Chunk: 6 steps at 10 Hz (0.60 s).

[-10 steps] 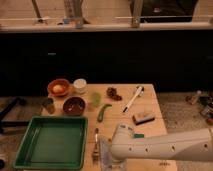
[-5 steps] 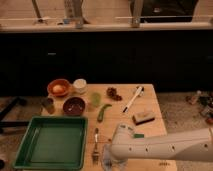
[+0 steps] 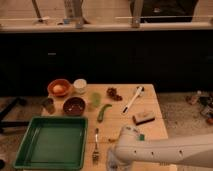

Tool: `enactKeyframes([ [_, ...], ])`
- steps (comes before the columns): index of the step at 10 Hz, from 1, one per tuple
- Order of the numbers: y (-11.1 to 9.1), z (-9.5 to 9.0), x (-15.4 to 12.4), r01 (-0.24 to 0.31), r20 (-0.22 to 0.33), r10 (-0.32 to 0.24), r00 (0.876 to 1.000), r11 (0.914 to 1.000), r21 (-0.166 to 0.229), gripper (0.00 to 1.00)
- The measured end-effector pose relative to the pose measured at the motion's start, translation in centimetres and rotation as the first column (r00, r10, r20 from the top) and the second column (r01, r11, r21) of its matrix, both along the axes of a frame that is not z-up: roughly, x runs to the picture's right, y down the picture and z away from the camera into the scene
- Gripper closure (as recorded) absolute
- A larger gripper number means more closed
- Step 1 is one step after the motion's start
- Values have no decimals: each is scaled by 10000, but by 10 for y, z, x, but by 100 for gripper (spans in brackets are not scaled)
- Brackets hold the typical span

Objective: Place towel in purple bowl

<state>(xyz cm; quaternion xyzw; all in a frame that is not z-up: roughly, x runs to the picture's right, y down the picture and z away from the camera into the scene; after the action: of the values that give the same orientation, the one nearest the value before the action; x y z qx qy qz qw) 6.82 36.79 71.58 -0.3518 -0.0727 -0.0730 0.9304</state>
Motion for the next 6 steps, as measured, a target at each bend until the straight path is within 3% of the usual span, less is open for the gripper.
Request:
enactKeyframes([
  [6,-34,-41,-13,-64,450,43,9990,9990,450,100],
])
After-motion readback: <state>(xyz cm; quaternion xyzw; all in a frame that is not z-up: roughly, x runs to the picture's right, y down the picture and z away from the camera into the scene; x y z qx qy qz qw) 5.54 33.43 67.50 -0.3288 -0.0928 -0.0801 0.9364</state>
